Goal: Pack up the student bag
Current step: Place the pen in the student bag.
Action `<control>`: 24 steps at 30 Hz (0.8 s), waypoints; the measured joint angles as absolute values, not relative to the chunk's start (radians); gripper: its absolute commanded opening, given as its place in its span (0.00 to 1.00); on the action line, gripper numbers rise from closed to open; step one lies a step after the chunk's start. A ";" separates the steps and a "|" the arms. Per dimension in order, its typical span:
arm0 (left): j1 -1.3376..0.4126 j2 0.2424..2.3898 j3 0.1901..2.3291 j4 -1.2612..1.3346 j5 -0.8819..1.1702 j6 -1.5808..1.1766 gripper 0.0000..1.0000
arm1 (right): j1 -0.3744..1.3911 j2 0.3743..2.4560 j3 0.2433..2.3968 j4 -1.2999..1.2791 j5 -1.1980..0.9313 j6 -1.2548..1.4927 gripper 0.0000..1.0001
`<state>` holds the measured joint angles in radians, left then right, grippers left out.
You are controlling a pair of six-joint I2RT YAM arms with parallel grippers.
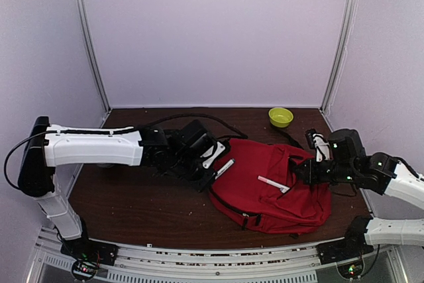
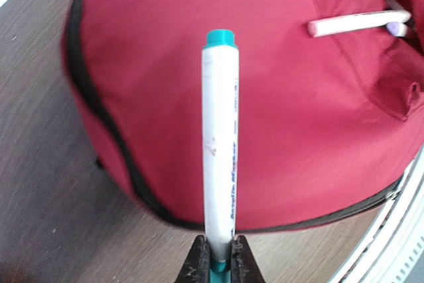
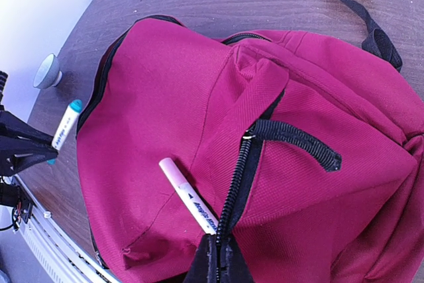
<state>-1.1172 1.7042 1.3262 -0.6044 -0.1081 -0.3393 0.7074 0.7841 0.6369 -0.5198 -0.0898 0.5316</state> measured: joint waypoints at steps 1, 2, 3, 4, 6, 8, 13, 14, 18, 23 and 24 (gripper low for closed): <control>-1.123 1.722 1.346 -0.605 -0.101 -0.337 0.00 | 0.707 0.783 0.637 -0.520 -0.090 0.532 0.00; -1.130 1.742 1.369 -0.607 -0.093 -0.336 0.00 | 0.707 0.782 0.637 -0.520 -0.090 0.531 0.00; -1.137 1.764 1.393 -0.612 -0.086 -0.334 0.00 | 0.707 0.781 0.637 -0.520 -0.090 0.531 0.00; -1.142 1.788 1.422 -0.616 -0.077 -0.333 0.00 | 0.707 0.779 0.637 -0.520 -0.090 0.532 0.00; -1.150 1.822 1.465 -0.624 -0.060 -0.327 0.00 | 0.707 0.773 0.637 -0.521 -0.090 0.532 0.00; -1.161 1.856 1.516 -0.644 -0.037 -0.319 0.00 | 0.707 0.768 0.636 -0.520 -0.090 0.532 0.00; -1.192 1.956 1.682 -0.701 0.002 -0.303 0.00 | 0.707 0.767 0.635 -0.519 -0.090 0.532 0.00; -1.199 1.986 1.729 -0.712 0.011 -0.303 0.00 | 0.707 0.767 0.635 -0.519 -0.090 0.532 0.00; -1.217 2.091 1.879 -0.759 0.044 -0.303 0.00 | 0.708 0.767 0.634 -0.515 -0.090 0.532 0.00; -1.226 2.219 2.028 -0.834 0.076 -0.305 0.00 | 0.708 0.767 0.634 -0.512 -0.090 0.532 0.00; -1.226 2.242 2.053 -0.848 0.084 -0.307 0.00 | 0.708 0.767 0.634 -0.512 -0.090 0.532 0.00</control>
<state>-1.2259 2.2421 2.0533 -0.8478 0.0841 -0.3065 0.7082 0.7666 0.6342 -0.5117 -0.0902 0.5316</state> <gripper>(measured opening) 0.062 0.017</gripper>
